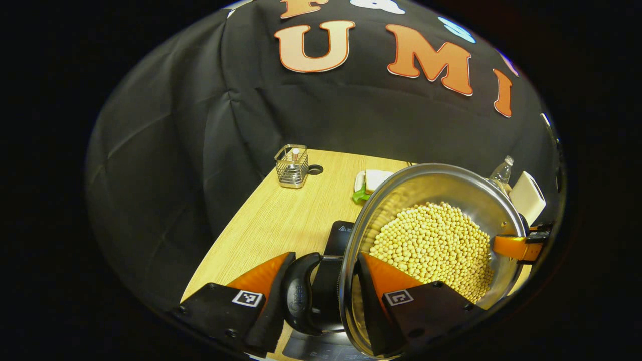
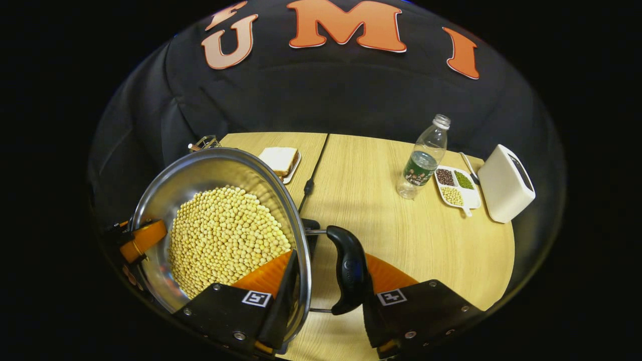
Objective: First push the handle of the pot to place it horizontally, then grasp the pot with both hands and set it on the induction cooktop.
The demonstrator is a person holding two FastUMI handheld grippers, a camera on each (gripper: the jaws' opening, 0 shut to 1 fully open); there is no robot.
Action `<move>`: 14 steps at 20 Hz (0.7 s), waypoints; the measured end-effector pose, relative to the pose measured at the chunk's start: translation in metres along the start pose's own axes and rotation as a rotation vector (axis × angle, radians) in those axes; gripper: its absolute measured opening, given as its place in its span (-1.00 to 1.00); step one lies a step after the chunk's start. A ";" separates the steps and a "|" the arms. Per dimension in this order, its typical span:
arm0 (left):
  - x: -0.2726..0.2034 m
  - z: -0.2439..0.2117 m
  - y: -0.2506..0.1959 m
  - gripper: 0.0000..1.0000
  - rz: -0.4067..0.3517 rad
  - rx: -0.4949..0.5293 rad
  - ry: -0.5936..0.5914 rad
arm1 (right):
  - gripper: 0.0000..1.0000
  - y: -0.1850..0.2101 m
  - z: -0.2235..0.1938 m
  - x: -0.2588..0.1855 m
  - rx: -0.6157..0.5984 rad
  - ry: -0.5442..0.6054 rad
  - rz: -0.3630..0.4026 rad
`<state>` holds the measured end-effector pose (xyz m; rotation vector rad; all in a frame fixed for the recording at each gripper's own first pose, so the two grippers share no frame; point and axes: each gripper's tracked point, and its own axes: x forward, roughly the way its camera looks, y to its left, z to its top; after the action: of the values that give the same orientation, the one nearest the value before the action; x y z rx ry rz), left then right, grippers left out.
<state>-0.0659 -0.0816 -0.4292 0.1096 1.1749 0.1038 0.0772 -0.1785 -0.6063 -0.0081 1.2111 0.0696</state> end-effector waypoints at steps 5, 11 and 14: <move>0.000 0.000 -0.002 0.46 0.008 0.002 0.009 | 0.24 -0.004 0.005 0.000 0.012 0.018 0.009; 0.001 -0.001 -0.002 0.46 0.006 -0.006 0.024 | 0.24 -0.006 0.008 -0.002 0.013 0.028 0.008; 0.003 -0.002 -0.003 0.46 0.004 -0.009 0.031 | 0.24 -0.006 0.004 -0.002 0.013 0.034 0.004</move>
<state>-0.0669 -0.0837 -0.4329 0.1029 1.2048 0.1146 0.0808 -0.1842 -0.6034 0.0048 1.2454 0.0654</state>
